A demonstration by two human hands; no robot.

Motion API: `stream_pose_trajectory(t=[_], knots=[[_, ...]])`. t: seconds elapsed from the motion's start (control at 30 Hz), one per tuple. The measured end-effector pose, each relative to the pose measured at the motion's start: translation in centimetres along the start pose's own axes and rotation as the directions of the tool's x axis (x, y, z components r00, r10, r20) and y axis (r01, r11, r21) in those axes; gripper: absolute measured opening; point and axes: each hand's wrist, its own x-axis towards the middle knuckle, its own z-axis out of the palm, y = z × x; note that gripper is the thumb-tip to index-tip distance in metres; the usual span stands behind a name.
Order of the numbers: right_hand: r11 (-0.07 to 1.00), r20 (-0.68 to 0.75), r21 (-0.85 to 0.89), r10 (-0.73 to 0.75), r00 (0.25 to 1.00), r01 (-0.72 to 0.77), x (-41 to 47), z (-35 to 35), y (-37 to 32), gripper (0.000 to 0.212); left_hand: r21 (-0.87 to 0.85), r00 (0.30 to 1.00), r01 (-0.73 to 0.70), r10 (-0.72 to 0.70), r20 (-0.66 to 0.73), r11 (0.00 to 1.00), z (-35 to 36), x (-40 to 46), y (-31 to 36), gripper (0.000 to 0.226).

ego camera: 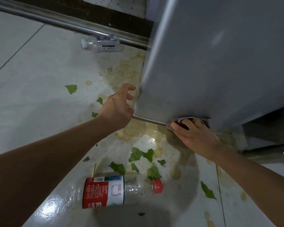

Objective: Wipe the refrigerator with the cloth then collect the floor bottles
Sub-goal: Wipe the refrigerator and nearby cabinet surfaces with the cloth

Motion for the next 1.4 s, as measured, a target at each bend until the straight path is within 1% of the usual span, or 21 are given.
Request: stream_pose_trajectory(t=[0.13,0.17,0.23,0.3,0.37,0.4,0.47,0.53,0.57,0.63,0.7,0.73,0.8,0.87,0.93,1.07,1.13,1.2,1.3,1.37,1.4], knots=[[0.999,-0.17,0.052,0.004,0.985,0.005,5.7,-0.9,-2.1,0.028,0.02,0.998,-0.005,0.006,-0.061,1.0,1.1,1.0,0.8,0.031],[0.997,-0.222,0.082,0.01,0.975,0.008,7.3,-1.3,-2.8,0.03,0.03,0.997,0.004,-0.001,-0.078,1.0,1.0,1.0,0.7,0.027],[0.993,-0.262,0.114,0.025,0.965,0.005,7.7,-1.2,-2.6,0.033,0.045,0.995,0.016,-0.012,-0.094,0.999,2.2,1.5,1.5,0.023],[0.993,-0.274,0.096,-0.044,0.961,0.073,7.2,-0.9,-2.1,0.033,0.074,0.991,0.052,-0.043,-0.125,0.996,1.9,1.5,1.2,0.02],[0.992,-0.171,0.01,-0.121,0.978,0.125,4.5,-0.3,-0.5,0.051,0.097,0.989,0.077,-0.064,-0.131,0.992,2.0,1.6,1.2,0.019],[0.991,-0.123,-0.022,-0.136,0.983,0.134,2.7,0.1,0.4,0.06,0.106,0.989,0.084,-0.07,-0.13,0.991,2.1,1.5,1.2,0.019],[0.993,-0.017,-0.01,-0.117,0.993,0.117,-1.5,0.9,2.4,0.075,0.117,0.988,0.094,-0.078,-0.137,0.989,2.2,1.5,1.3,0.02],[0.997,0.136,-0.002,-0.071,0.988,0.072,-5.4,1.3,4.2,0.095,0.12,0.987,0.095,-0.077,-0.141,0.988,2.3,1.4,1.4,0.02],[0.999,0.193,-0.006,-0.046,0.98,0.048,-6.8,1.3,4.8,0.099,0.12,0.988,0.093,-0.076,-0.137,0.988,2.3,1.3,1.5,0.02],[1.0,0.273,-0.003,-0.015,0.962,0.017,-7.6,1.1,5.2,0.097,0.121,0.988,0.099,-0.084,-0.128,0.988,2.2,1.3,1.6,0.02],[1.0,0.268,0.016,-0.004,0.964,0.0,-6.3,1.1,4.4,0.09,0.122,0.987,0.115,-0.1,-0.125,0.986,2.1,1.2,1.8,0.02],[0.999,0.23,0.041,-0.004,0.973,-0.005,-5.4,1.1,3.7,0.084,0.121,0.987,0.122,-0.107,-0.122,0.985,2.0,1.2,2.0,0.02],[0.995,0.105,0.096,-0.007,0.994,-0.003,-3.1,0.9,2.0,0.063,0.116,0.986,0.132,-0.118,-0.118,0.984,1.9,1.1,2.4,0.02],[0.994,0.0,0.109,-0.004,1.0,0.004,-0.3,0.6,0.1,0.044,0.111,0.984,0.149,-0.136,-0.118,0.983,1.8,1.0,2.7,0.02],[0.992,-0.053,0.124,0.009,0.999,-0.003,2.7,0.1,-1.8,0.037,0.119,0.981,0.166,-0.151,-0.125,0.979,1.8,1.0,2.9,0.021],[0.991,-0.009,0.132,0.026,1.0,-0.025,6.2,-0.8,-4.0,0.039,0.134,0.979,0.175,-0.158,-0.131,0.975,1.9,1.0,2.8,0.021],[0.996,0.015,0.089,-0.002,1.0,0.001,5.9,-0.6,-3.9,0.042,0.139,0.981,0.166,-0.149,-0.122,0.976,1.9,1.0,2.7,0.021],[0.999,0.011,0.043,-0.019,1.0,0.018,4.7,-0.2,-3.2,0.043,0.131,0.983,0.158,-0.144,-0.113,0.979,1.8,1.1,2.6,0.021],[0.999,-0.003,0.041,0.032,0.999,-0.032,1.7,1.1,-1.8,0.041,0.135,0.984,0.148,-0.133,-0.115,0.98,1.8,1.1,2.4,0.021],[0.999,0.05,0.011,0.036,0.998,-0.037,-1.4,2.3,-0.8,0.048,0.136,0.985,0.142,-0.126,-0.114,0.981,1.9,1.1,2.3,0.021],[0.999,0.103,0.009,0.047,0.994,-0.048,-3.1,2.8,-0.2,0.054,0.137,0.986,0.138,-0.123,-0.116,0.981,1.9,1.1,2.2,0.021]])
